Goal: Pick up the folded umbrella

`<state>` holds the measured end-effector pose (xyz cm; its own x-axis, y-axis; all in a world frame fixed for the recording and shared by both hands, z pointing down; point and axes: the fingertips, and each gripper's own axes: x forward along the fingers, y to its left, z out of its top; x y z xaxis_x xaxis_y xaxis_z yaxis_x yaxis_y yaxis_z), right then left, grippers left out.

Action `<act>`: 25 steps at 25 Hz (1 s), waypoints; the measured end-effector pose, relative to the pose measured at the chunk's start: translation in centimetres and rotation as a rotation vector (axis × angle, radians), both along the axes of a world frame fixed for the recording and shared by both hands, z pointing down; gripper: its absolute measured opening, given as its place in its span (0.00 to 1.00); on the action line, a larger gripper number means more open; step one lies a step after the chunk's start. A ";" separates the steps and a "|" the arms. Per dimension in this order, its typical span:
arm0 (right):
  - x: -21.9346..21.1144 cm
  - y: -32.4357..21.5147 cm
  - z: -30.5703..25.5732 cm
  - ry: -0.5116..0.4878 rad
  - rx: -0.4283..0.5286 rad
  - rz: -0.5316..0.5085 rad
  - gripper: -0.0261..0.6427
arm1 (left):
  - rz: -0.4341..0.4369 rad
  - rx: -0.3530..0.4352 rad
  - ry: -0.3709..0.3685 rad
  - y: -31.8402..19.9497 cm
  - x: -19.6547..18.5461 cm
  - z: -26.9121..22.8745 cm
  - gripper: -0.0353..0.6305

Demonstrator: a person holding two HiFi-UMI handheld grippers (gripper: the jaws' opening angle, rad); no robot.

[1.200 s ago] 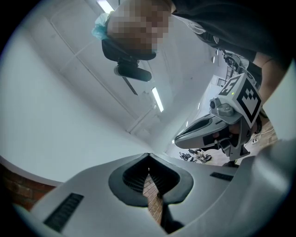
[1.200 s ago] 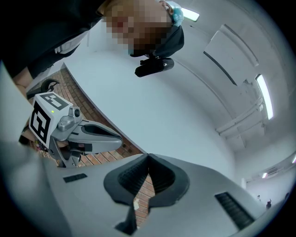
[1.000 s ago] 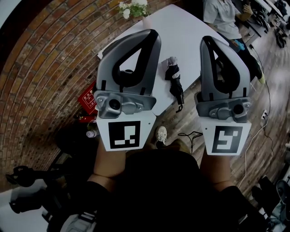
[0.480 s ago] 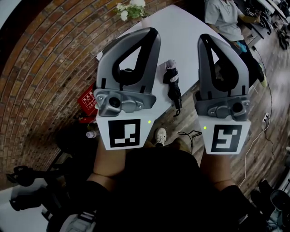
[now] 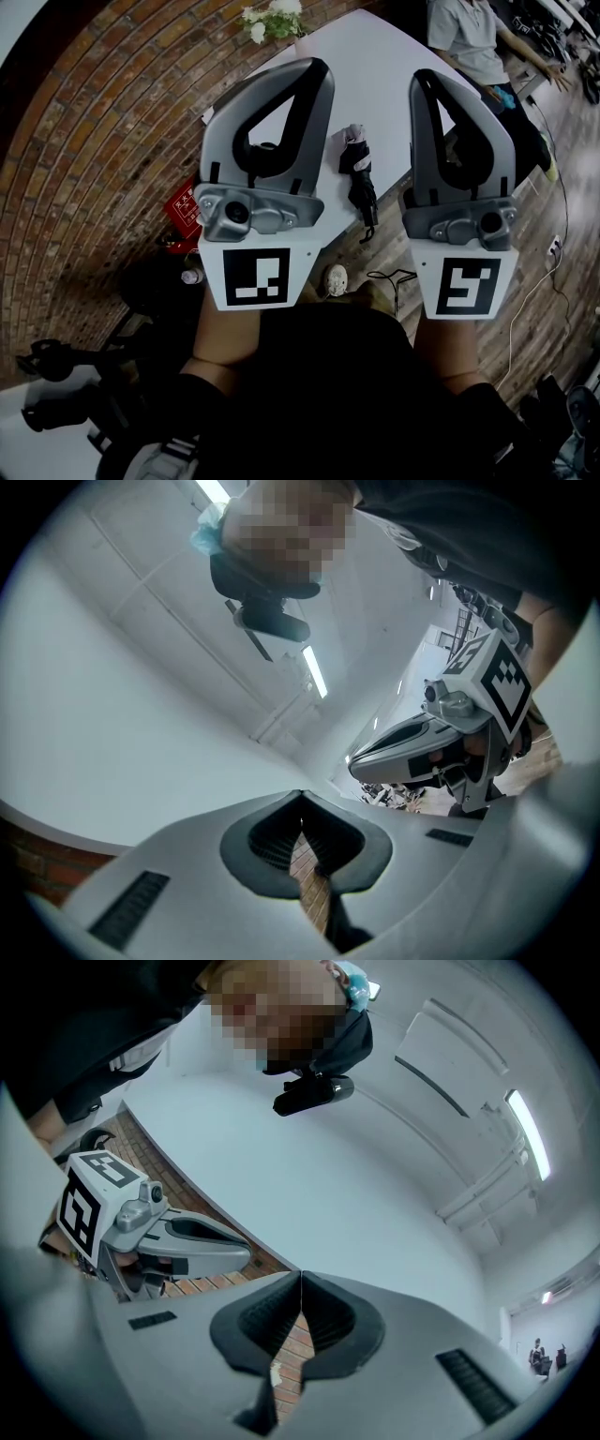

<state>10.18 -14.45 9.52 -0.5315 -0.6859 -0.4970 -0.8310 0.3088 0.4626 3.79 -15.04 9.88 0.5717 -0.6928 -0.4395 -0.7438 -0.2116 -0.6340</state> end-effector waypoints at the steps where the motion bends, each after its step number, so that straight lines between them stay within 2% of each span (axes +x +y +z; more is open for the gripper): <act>1: 0.0 0.0 0.1 0.000 -0.001 -0.002 0.08 | -0.004 0.001 -0.008 0.0 0.1 0.1 0.07; 4: -0.2 -0.3 0.4 0.002 -0.012 -0.002 0.08 | -0.002 -0.002 -0.026 0.1 0.3 0.3 0.07; 13: -0.8 -0.9 1.1 -0.027 -0.049 -0.040 0.08 | 0.024 -0.019 0.004 -0.3 -0.2 0.6 0.07; 18: -1.6 -1.9 1.8 -0.016 -0.082 -0.033 0.08 | 0.048 -0.024 -0.022 -1.1 0.0 1.1 0.07; 25: -1.9 -4.4 3.2 -0.040 -0.184 -0.024 0.08 | 0.117 -0.042 0.017 -3.1 0.2 1.1 0.07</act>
<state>8.24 -18.86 12.76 -0.5309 -0.7547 -0.3854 -0.8391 0.4048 0.3634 3.96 -18.16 10.96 0.6423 -0.6396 -0.4222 -0.7233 -0.3237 -0.6100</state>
